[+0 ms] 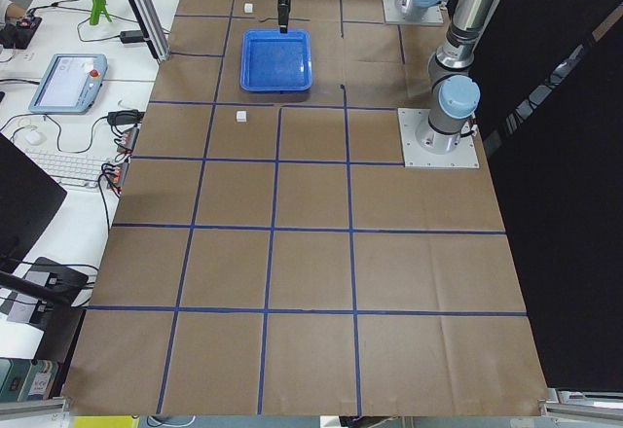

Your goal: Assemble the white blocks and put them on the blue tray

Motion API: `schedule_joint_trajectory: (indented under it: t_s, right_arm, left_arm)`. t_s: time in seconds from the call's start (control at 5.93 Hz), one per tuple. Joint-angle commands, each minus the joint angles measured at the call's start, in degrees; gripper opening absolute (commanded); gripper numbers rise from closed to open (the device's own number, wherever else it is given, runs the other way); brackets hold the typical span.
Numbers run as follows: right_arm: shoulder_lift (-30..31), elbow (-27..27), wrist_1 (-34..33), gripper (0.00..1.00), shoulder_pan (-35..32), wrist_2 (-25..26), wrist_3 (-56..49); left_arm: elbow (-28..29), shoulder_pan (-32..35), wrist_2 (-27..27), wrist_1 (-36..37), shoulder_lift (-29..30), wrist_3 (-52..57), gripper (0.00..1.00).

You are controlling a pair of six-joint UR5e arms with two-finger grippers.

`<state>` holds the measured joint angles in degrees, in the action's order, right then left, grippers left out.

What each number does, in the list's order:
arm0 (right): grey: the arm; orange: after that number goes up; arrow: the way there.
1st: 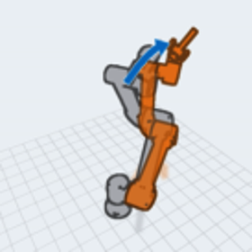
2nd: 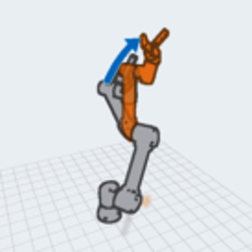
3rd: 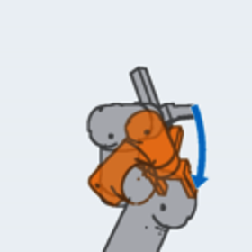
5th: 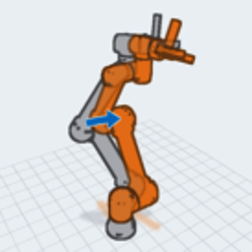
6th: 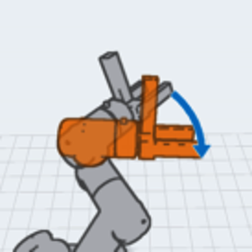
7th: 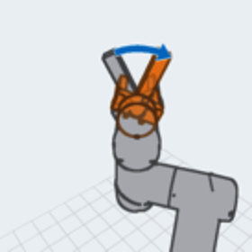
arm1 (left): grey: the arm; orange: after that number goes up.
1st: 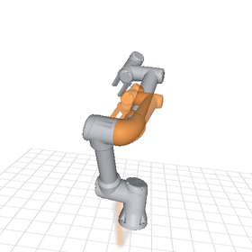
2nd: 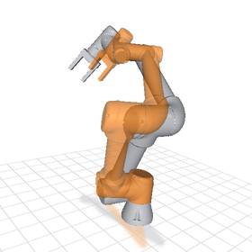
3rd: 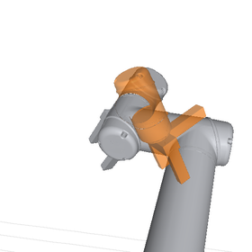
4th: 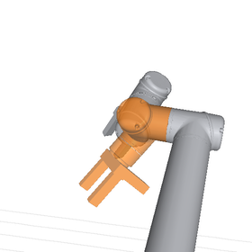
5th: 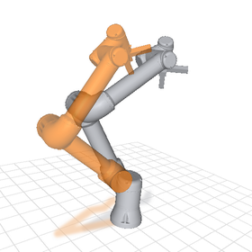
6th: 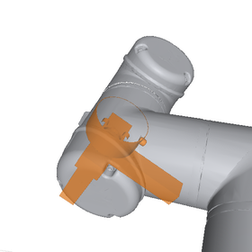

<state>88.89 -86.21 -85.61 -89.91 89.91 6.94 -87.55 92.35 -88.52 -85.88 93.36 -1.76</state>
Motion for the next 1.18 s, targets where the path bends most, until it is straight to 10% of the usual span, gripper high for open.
schedule_joint_trajectory:
  t_s: [0.0,0.51,1.01]
  right_arm:
    - [0.0,-0.1,0.0,1.0,0.0,0.0,0.0]
    - [0.0,-0.1,0.0,1.0,0.0,0.0,0.1]
    - [-0.2,-0.1,0.0,1.0,0.0,0.0,-0.1]
  left_arm:
    - [0.0,-0.1,-0.2,-0.3,-0.2,0.0,1.0]
    - [1.0,-3.5,0.2,1.1,2.5,1.1,1.0]
    - [1.7,-10.0,0.9,18.5,18.5,5.4,1.0]
